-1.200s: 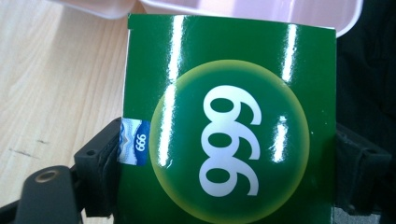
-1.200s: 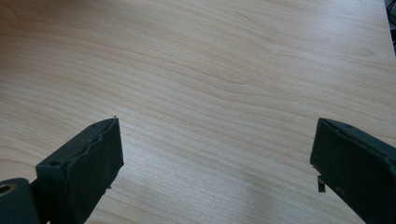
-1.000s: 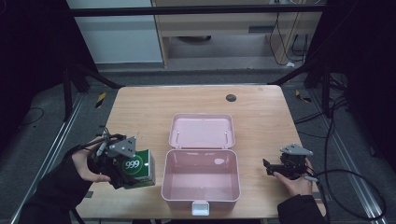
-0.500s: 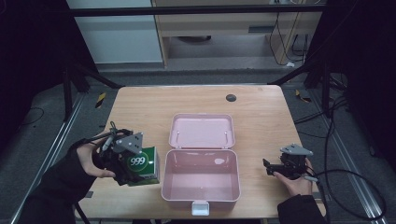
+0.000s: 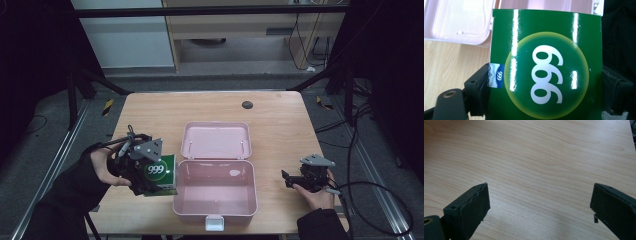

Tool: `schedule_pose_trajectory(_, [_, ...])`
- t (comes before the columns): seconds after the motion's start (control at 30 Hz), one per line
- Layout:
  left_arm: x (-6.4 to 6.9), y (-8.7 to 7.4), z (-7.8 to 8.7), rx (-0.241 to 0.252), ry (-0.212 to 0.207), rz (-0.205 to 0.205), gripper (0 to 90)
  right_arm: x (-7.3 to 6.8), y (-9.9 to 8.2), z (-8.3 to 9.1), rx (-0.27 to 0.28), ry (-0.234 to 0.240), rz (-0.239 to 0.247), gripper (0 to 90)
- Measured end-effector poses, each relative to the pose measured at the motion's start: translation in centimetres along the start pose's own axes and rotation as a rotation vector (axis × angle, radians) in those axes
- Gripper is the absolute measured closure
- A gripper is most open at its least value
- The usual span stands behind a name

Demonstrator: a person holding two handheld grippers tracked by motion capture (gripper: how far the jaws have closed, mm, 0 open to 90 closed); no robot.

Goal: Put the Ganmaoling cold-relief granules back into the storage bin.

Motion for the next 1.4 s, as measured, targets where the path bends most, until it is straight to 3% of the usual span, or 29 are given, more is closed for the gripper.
schedule_pose_trajectory(0.27, [0.9, 0.5, -1.0, -0.025, -0.020, -0.024, 14.4, 0.0, 0.0, 0.0, 0.002, 0.001, 0.000, 2.9])
schedule_pose_trajectory(0.37, [1.2, 0.6, -1.3, -0.053, -0.040, -0.057, 14.4, 0.0, 0.0, 0.0, 0.003, 0.000, 0.002, 2.9])
schedule_pose_trajectory(0.4, [0.5, 0.0, -0.8, -0.181, -0.058, -0.192, 14.4, 0.0, 0.0, 0.0, 0.002, 0.000, 0.002, 2.9])
schedule_pose_trajectory(0.43, [0.5, 0.0, -0.8, -0.181, -0.058, -0.192, 14.5, 0.0, 0.0, 0.0, 0.002, 0.000, 0.003, 2.9])
schedule_pose_trajectory(0.47, [-0.3, -0.4, -0.1, -0.287, -0.069, -0.304, 14.5, 0.0, 0.0, 0.0, 0.002, 0.000, 0.003, 2.9])
schedule_pose_trajectory(0.5, [-0.6, -0.5, 0.2, -0.342, -0.083, -0.357, 14.4, 0.0, 0.0, 0.0, 0.003, 0.001, 0.003, 2.9])
schedule_pose_trajectory(0.53, [-0.3, -0.4, -0.4, -0.320, -0.075, -0.329, 14.4, 0.0, 0.0, 0.0, 0.003, 0.000, 0.003, 2.9])
schedule_pose_trajectory(0.63, [-0.1, -0.3, -0.8, -0.314, -0.076, -0.321, 14.4, 0.0, 0.0, 0.0, 0.003, -0.001, 0.004, 2.9])
schedule_pose_trajectory(0.67, [-0.2, -0.2, -0.9, -0.328, -0.082, -0.348, 14.4, 0.0, 0.0, 0.1, 0.003, -0.001, 0.004, 2.9])
schedule_pose_trajectory(0.9, [0.0, -0.1, -2.0, -0.329, -0.093, -0.342, 14.4, 0.0, 0.0, 0.0, 0.002, 0.000, 0.005, 2.9])
schedule_pose_trajectory(1.4, [0.4, 0.1, -4.7, -0.357, -0.121, -0.390, 14.4, -0.1, 0.0, 0.0, -0.001, 0.005, 0.007, 2.9])
Point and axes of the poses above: each handheld gripper's, and its own axes: z roughly backward along the jaws, y roughly out of its top, x roughly to its right, the point moved 9 cm from there along -z, roughly forward along the jaws, and after that the axes turned 4 degrees about -y, right-handed, at the moved point
